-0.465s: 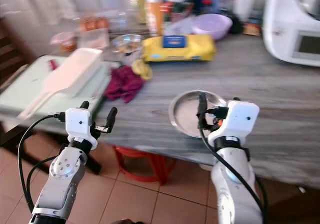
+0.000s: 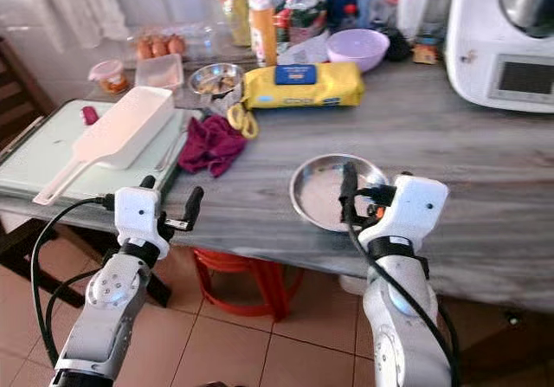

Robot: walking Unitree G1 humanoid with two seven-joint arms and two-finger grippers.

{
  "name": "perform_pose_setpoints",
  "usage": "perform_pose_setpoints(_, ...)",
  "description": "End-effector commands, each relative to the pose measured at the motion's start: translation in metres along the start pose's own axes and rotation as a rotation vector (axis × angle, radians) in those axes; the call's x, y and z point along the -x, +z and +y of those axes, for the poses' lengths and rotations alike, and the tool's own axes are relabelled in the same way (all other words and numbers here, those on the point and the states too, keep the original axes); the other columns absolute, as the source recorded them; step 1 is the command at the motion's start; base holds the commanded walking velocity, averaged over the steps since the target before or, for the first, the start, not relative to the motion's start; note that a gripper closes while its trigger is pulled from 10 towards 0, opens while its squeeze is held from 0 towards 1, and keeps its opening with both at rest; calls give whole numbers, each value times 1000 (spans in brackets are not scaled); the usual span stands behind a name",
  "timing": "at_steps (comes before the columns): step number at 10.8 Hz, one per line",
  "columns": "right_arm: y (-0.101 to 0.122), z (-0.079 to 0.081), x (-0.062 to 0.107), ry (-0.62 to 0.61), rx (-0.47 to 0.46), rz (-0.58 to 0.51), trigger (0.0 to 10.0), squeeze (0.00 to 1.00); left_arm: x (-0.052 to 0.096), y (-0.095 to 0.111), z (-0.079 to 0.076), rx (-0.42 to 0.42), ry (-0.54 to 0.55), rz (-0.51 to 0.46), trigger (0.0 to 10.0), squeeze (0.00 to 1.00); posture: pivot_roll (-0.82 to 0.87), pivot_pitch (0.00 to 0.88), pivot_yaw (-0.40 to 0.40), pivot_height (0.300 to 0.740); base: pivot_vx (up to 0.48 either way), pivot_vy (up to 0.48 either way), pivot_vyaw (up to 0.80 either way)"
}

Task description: Setting the table

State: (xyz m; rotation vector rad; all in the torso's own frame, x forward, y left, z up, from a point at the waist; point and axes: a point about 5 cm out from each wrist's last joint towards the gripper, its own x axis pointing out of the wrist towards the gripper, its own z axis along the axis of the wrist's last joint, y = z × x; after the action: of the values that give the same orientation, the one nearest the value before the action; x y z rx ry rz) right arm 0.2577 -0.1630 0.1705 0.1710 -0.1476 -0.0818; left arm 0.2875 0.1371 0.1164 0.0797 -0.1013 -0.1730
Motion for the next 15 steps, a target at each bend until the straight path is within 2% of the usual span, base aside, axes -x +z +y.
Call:
perform_pose_setpoints(1,-5,0,1,-5,-30,28,10000,0,0,-1,3,-21,3,6,10000,0,-93,97,117,740,-262,0,0)
perform_pose_setpoints(4,-10,-2,2,-29,-29,63,10000,0,-1,-2,4,-28,2,10,10000,0,-93,100,123,740,-289,0,0)
perform_pose_setpoints(6,-10,-5,1,-52,53,62,10000,0,-2,-2,4,-30,1,11,10000,0,-94,98,124,740,-302,0,0)
perform_pose_setpoints(8,-12,-8,-4,-50,97,62,10000,0,-3,-3,4,-31,-2,12,10000,0,-97,96,124,740,-302,0,0)
perform_pose_setpoints(9,-9,-8,-6,-51,144,28,10000,0,-4,-4,5,-31,-2,13,10000,0,-98,96,123,740,-300,0,0)
perform_pose_setpoints(10,-9,-6,-6,-35,126,19,10000,0,-4,-4,4,-32,-3,13,10000,0,-100,96,122,740,-304,0,0)
perform_pose_setpoints(12,-14,-5,-4,-19,75,83,10000,0,-5,-5,4,-31,-5,13,10000,0,-101,96,121,740,-300,0,0)
perform_pose_setpoints(15,-14,-8,-3,-19,71,72,10000,0,-4,-7,2,-28,-12,14,10000,0,-101,97,121,740,-301,0,0)
